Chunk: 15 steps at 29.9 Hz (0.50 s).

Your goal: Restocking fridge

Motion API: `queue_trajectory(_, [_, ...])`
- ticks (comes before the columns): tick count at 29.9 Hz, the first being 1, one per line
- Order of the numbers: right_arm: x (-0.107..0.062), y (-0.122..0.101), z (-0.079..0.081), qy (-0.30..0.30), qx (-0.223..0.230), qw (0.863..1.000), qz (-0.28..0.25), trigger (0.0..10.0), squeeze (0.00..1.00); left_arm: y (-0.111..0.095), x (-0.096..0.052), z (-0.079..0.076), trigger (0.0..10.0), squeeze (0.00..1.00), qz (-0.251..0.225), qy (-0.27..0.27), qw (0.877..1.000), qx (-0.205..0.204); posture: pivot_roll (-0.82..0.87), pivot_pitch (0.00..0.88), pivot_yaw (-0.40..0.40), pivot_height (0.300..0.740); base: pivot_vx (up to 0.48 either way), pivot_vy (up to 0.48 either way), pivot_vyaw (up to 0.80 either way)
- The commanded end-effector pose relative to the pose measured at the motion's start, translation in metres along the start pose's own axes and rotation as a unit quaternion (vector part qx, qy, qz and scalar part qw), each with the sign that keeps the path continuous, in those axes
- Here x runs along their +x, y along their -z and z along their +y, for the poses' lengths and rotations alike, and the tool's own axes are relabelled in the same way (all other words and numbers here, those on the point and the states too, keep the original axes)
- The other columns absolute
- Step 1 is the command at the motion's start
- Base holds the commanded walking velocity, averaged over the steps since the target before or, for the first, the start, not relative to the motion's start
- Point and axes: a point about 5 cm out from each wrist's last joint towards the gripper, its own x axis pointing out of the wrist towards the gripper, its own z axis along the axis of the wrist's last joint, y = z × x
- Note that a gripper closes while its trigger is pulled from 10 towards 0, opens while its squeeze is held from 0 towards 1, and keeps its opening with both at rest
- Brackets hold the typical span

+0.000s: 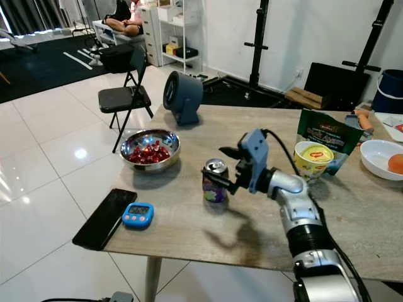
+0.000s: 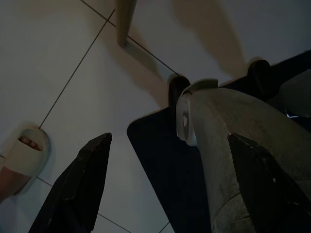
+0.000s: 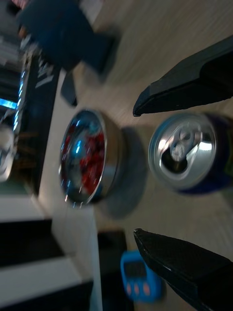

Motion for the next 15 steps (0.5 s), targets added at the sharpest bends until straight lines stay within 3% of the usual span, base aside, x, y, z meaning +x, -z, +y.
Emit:
queue_trajectory(1, [0.0023, -0.0052, -0.0099, 0.05, -0.006, 0.999, -0.001, 10.0, 0.0, 0.0053, -0.0001, -0.0025, 10.0, 0.0, 0.014, 0.006, 1.0, 0.006, -0.02, 0.0, 0.01, 0.74, 0.0, 0.0, 0.0])
queue_trajectory(15, [0.0118, 0.001, -0.0034, 0.059, 0.009, 0.998, 0.01, 10.0, 0.0, 0.0047, 0.0001, -0.003, 10.0, 0.0, 0.014, 0.008, 1.0, 0.008, -0.02, 0.0, 0.01, 0.74, 0.0, 0.0, 0.0])
